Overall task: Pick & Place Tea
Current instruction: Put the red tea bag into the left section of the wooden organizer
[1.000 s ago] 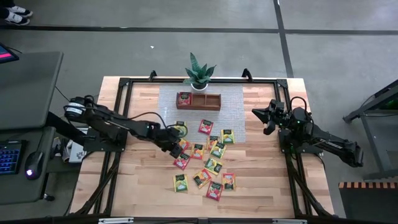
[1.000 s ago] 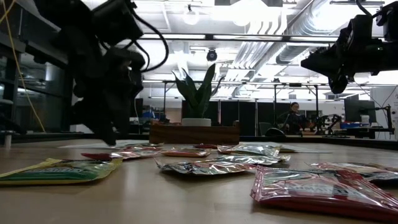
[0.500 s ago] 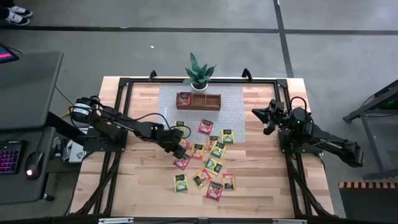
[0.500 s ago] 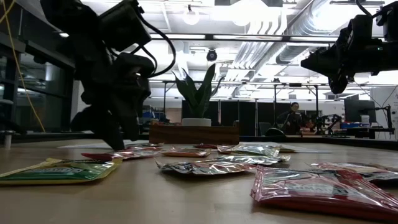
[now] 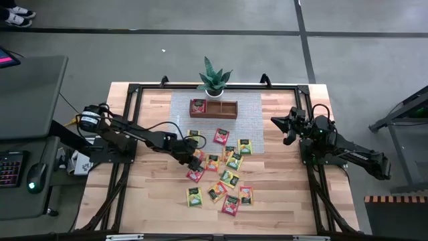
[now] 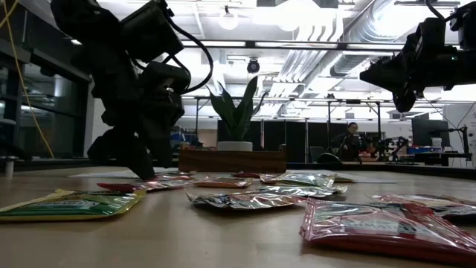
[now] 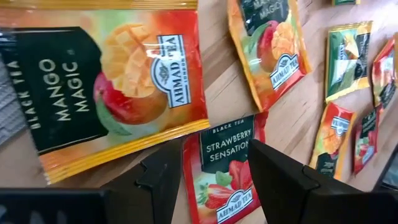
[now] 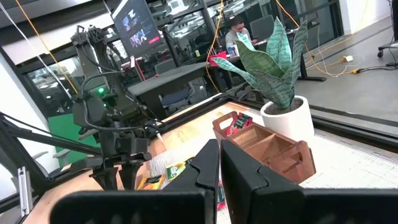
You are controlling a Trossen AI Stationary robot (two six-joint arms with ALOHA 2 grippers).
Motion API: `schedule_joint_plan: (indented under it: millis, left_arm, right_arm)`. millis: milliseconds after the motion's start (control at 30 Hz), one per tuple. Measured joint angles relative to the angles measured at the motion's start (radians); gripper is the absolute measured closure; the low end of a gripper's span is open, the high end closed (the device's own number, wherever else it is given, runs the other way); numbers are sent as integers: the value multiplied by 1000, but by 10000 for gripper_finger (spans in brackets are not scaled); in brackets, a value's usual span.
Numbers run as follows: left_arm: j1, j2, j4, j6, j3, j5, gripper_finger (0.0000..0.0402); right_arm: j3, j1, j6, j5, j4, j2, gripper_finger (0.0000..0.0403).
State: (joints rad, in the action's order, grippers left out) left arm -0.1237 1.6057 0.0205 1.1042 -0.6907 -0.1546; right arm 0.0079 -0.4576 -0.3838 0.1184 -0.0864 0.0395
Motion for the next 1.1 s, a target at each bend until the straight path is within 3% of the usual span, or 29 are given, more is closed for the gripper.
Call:
schedule_joint_plan:
  millis: [433,1000,1100]
  left_arm:
    - [-2,2,2,0,0,-8,228]
    - [-3,4,37,-39,2,-19,388]
    - [-3,4,37,-56,3,-14,397]
  right_arm:
    - [0,0,0,0,0,0,391]
    - [0,0,0,0,0,0,391]
    - [0,0,0,0,0,0,391]
